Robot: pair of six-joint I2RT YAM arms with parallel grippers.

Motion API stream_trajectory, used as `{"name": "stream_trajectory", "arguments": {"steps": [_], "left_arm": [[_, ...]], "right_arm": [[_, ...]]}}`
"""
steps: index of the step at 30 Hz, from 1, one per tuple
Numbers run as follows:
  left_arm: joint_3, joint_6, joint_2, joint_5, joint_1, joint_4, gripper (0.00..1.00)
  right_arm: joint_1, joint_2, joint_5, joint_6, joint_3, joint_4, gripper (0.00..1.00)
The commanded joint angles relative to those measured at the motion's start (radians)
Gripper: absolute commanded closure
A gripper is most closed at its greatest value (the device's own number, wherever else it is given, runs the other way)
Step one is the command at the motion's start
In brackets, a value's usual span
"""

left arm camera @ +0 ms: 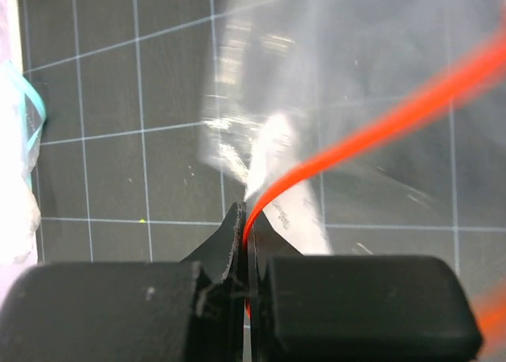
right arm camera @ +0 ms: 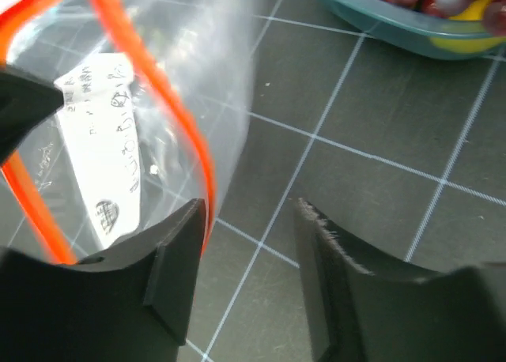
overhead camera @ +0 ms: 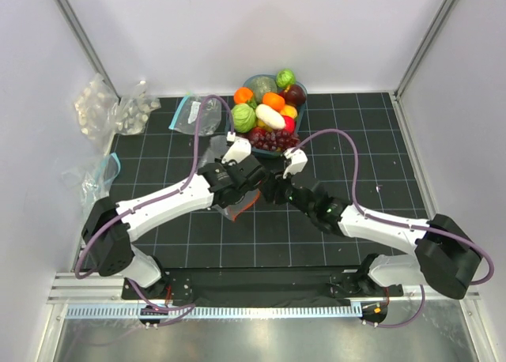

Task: Place the food in the zip-top bag and seal the zipper
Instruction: Open the zipper of the food storage bag.

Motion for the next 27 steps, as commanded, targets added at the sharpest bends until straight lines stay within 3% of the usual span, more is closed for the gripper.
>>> {"name": "stream_trajectory", "arguments": {"steps": [1, 2, 5, 6, 9, 10, 13, 17, 21, 27], "left_arm": [[0.015, 0.008, 0.011, 0.028, 0.005, 0.034, 1.00], [0.016, 0.010, 0.009, 0.040, 0.005, 0.037, 1.00], [0.009, 0.022, -0.009, 0.086, 0.005, 0.059, 0.95], [0.003, 0.024, -0.021, 0.094, 0.005, 0.071, 0.94], [-0.020, 0.036, -0.055, 0.150, 0.005, 0.108, 0.94], [-0.023, 0.037, -0.061, 0.170, 0.005, 0.114, 0.94], [-0.027, 0.039, -0.066, 0.181, 0.005, 0.120, 0.96], [-0.030, 0.048, -0.066, 0.275, 0.005, 0.148, 0.98], [-0.034, 0.051, -0.067, 0.283, 0.005, 0.166, 1.00], [-0.056, 0.050, -0.092, 0.330, 0.005, 0.201, 1.00]], "right_arm": [[-0.001, -0.002, 0.061, -0.009, 0.015, -0.030, 0.51], [-0.003, 0.003, 0.060, -0.010, 0.017, -0.033, 0.62], [-0.003, 0.015, 0.054, -0.010, 0.024, -0.032, 0.80], [-0.003, 0.021, 0.051, -0.009, 0.025, -0.030, 0.80], [-0.003, 0.031, 0.009, -0.012, 0.029, -0.017, 0.72], [-0.001, 0.031, -0.020, -0.015, 0.028, 0.008, 0.61], [-0.003, 0.020, -0.076, -0.021, -0.005, 0.063, 0.47], [-0.003, 0.005, -0.162, -0.017, -0.043, 0.150, 0.44], [-0.003, -0.014, -0.230, -0.014, -0.064, 0.200, 0.42], [-0.001, -0.005, -0.233, -0.007, -0.064, 0.212, 0.41]]}}
